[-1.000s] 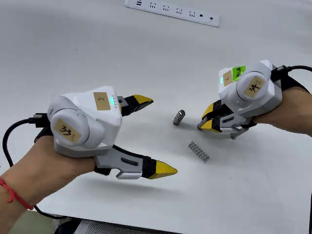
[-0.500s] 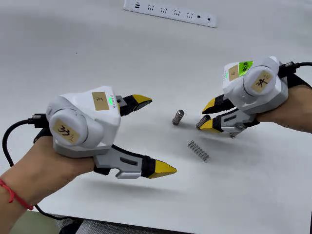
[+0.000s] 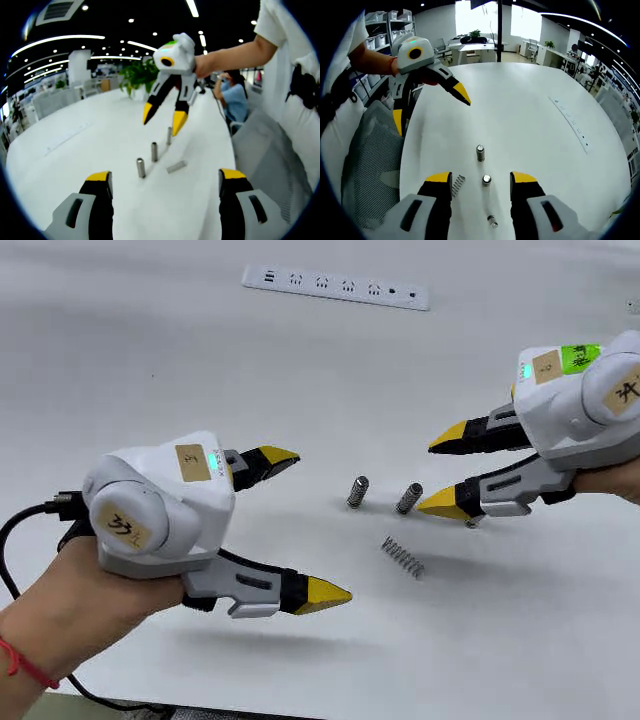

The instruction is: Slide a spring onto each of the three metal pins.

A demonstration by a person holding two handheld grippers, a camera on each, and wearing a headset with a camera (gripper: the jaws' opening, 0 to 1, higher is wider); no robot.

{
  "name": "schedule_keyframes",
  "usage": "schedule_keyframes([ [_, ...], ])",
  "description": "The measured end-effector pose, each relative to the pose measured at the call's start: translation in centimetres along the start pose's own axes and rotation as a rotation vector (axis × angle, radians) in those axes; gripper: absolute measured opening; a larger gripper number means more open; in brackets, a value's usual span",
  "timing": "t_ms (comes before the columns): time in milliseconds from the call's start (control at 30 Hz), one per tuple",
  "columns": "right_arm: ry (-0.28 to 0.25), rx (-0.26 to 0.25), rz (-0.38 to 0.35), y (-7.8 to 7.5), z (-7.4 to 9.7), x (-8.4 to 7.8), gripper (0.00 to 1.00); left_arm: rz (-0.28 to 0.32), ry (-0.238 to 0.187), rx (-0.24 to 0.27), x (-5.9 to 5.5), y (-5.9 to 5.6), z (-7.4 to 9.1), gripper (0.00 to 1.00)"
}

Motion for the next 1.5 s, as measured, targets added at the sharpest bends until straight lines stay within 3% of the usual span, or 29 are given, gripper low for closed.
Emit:
schedule_keyframes([
  [167,-0.036,-0.021,-0.012,0.9,1.5,-0.6,0.53,-0.02,0.018,-0.004,0.4,-0.4,0.2,0.88],
  [533,-0.168,-0.073,-0.074,2.5,5.3,-2.4,0.69,-0.083,0.065,-0.008,1.4,-0.7,0.4,0.87],
  [933,-0.244,-0.106,-0.124,3.8,7.9,-6.2,0.82,-0.173,0.142,-0.07,2.1,-1.7,-0.9,0.82],
  [1200,-0.307,-0.112,-0.142,4.5,8.7,-9.0,0.89,-0.235,0.208,-0.157,2.2,-2.6,-2.8,0.75],
  [1500,-0.317,-0.151,-0.177,4.8,9.8,-12.2,0.89,-0.304,0.281,-0.242,1.5,-2.9,-6.5,0.63],
])
Point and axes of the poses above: the centre of the closed fingertips' face, and the gripper's own axes: z roughly backward along the fingers, y roughly to its left, x roughly out of its top, the point moved 8 cm from there along z, roughly backward along the fingers, and after that the axes turned 6 degrees about -y, right-handed, at the moved point
